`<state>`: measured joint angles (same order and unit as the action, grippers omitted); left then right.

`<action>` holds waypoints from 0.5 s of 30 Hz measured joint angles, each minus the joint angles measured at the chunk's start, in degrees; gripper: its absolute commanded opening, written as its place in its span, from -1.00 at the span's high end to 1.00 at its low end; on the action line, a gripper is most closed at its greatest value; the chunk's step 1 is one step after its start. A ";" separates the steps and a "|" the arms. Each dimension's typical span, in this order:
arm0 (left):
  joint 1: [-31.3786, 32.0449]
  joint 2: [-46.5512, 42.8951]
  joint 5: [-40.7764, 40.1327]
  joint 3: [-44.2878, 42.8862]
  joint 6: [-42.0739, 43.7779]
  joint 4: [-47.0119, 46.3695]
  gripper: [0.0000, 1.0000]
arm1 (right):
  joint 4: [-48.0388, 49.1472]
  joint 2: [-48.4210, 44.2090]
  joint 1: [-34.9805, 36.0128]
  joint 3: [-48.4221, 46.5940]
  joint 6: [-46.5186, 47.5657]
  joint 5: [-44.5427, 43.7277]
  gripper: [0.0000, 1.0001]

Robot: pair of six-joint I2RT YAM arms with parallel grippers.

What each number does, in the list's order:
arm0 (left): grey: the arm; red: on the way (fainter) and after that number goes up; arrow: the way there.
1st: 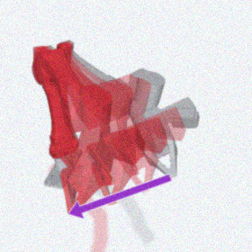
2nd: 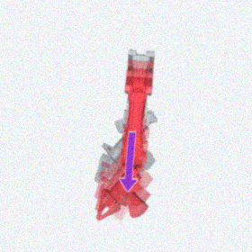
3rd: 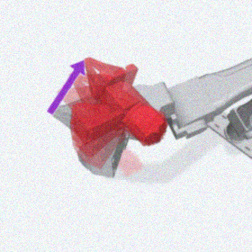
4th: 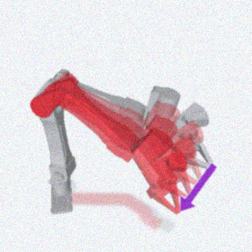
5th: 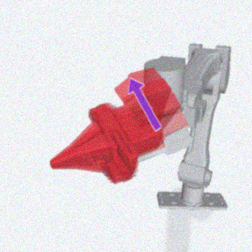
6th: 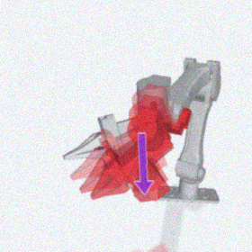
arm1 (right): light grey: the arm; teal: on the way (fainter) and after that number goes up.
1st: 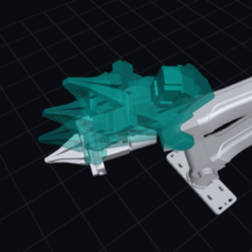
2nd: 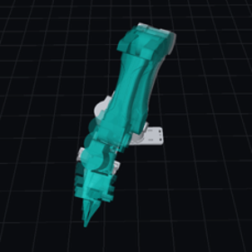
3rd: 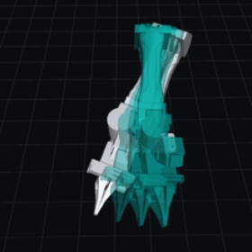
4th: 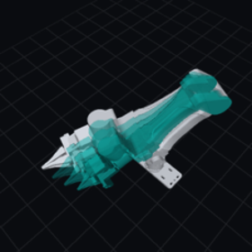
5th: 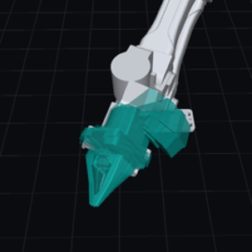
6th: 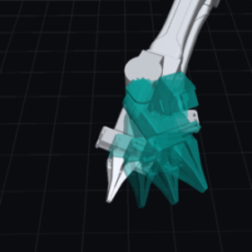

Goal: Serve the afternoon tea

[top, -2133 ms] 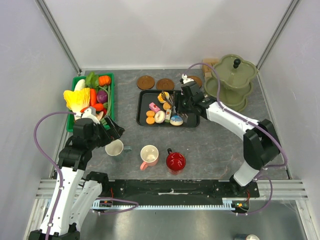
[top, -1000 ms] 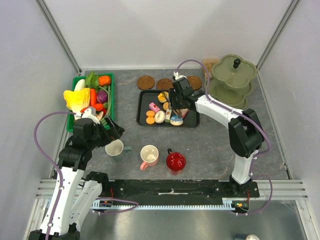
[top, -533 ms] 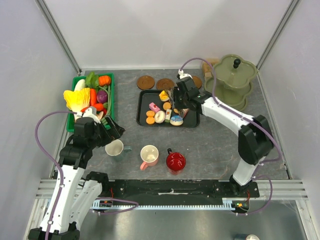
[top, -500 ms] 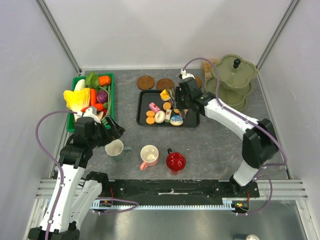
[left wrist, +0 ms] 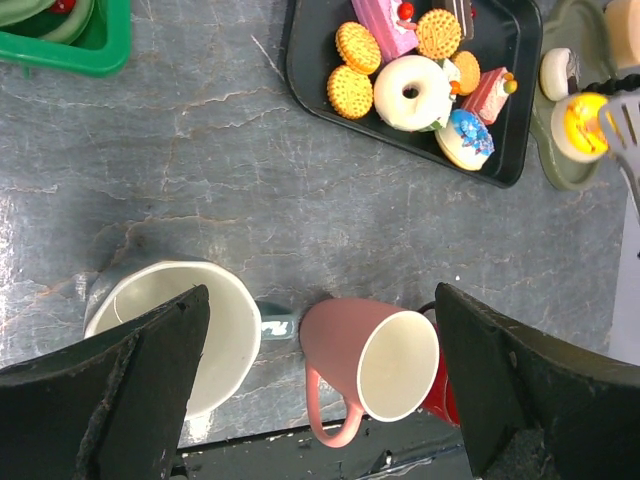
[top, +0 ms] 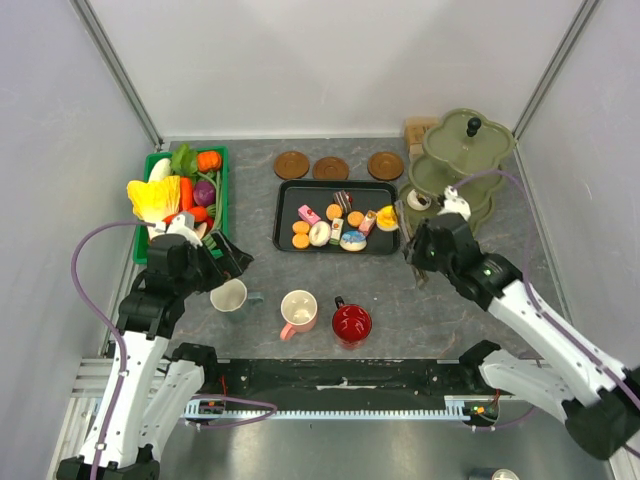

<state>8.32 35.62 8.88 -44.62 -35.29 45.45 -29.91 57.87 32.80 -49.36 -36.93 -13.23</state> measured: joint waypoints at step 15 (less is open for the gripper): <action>0.00 1.73 2.10 0.59 -0.02 -2.27 -0.98 | -12.83 -10.54 -7.67 7.34 -7.80 -8.74 0.32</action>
<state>8.32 37.34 10.98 -44.03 -35.31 43.18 -42.74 47.33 25.12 -42.02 -44.73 -21.98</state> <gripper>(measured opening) 0.993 0.359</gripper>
